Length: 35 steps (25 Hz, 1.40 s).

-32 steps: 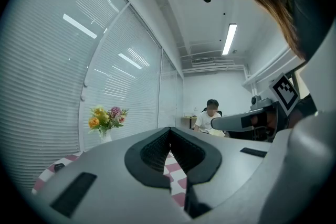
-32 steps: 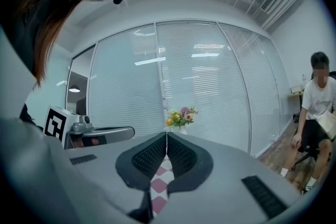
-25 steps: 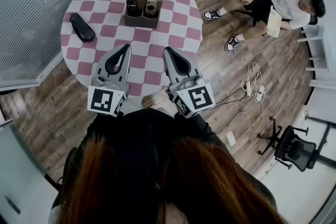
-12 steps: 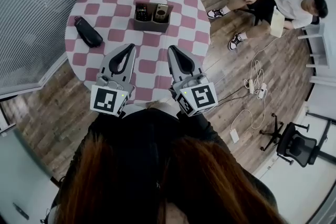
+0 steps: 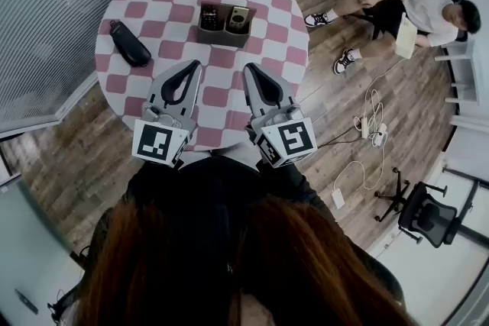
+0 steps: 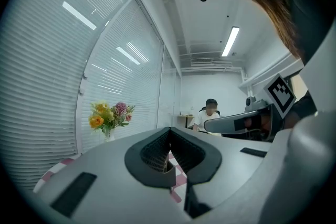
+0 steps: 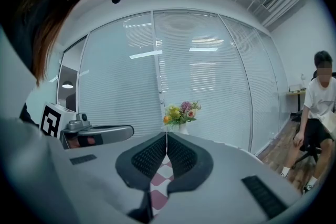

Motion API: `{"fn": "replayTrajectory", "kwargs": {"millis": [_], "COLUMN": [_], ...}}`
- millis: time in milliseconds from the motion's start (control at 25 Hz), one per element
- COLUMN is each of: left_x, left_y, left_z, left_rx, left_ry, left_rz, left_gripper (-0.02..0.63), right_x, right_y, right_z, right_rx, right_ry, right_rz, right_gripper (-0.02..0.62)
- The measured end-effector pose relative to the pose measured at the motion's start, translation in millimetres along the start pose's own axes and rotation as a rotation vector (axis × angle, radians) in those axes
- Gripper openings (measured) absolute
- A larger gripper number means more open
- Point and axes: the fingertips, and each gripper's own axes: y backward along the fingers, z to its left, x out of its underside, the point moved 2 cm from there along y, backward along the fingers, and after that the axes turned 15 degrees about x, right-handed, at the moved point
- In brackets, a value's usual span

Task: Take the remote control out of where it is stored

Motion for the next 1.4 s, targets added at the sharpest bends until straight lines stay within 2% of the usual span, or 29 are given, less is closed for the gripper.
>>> {"fn": "replayTrajectory", "kwargs": {"millis": [440, 880, 1400], "left_x": [-2.0, -2.5, -3.2], "left_y": [-12.4, -11.9, -8.8], "left_z": [2.4, 3.4, 1.4], "left_rx": [-0.064, -0.092, -0.093], "left_ry": [-0.012, -0.013, -0.018], "left_rz": [0.002, 0.0, 0.003], "left_gripper": [0.009, 0.009, 0.009], "right_x": [-1.9, -1.2, 54.7], "right_y": [-27.5, -67.5, -121.8], "right_z": [1.3, -29.4, -60.7], "right_rx": [-0.075, 0.046, 0.175], "right_ry": [0.036, 0.023, 0.036], "right_rz": [0.009, 0.011, 0.148], "right_gripper": [0.015, 0.015, 0.015]}}
